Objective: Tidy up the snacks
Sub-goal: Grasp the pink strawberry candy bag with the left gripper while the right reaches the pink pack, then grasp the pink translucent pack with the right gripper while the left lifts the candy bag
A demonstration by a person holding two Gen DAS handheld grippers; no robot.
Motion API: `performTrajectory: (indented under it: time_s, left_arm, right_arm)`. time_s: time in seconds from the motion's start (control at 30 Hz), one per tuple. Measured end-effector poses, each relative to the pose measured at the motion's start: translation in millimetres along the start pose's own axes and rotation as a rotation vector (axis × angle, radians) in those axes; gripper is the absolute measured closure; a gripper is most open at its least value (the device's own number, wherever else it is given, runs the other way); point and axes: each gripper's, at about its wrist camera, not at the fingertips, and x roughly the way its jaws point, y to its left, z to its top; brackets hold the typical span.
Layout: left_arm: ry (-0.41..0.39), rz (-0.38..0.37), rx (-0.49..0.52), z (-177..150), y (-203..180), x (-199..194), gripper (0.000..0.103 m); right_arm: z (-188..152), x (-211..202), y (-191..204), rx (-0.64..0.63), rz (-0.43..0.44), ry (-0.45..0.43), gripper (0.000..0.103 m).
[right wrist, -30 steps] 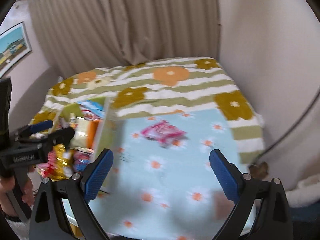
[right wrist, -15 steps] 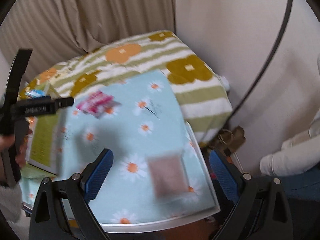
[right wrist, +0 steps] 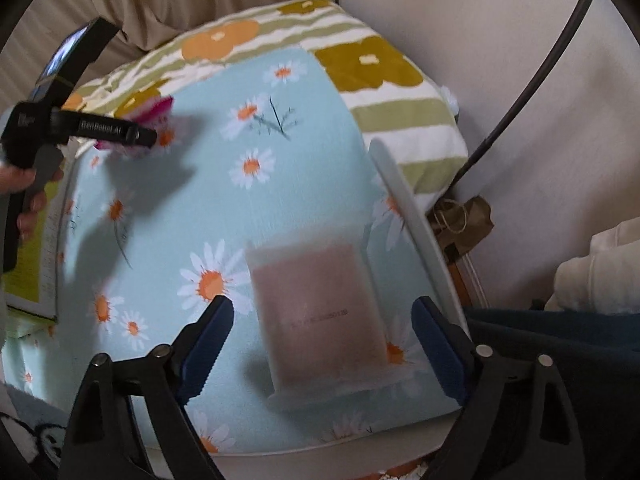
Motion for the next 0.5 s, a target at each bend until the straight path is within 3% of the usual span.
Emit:
performTrajectory:
  time_s: [0.27, 0.5]
  left_arm:
    - [-0.022, -0.018, 0.030, 14.6, -1.0, 14.6, 0.003]
    - [-0.015, -0.064, 0.010, 12.8, 2.2, 14.5, 0.015]
  right_arm:
    - [-0.9, 22.0, 3.6, -0.034, -0.022, 0.054, 0.027]
    - [0.8, 25.6, 3.9, -0.076, -0.008, 0.057, 0.027]
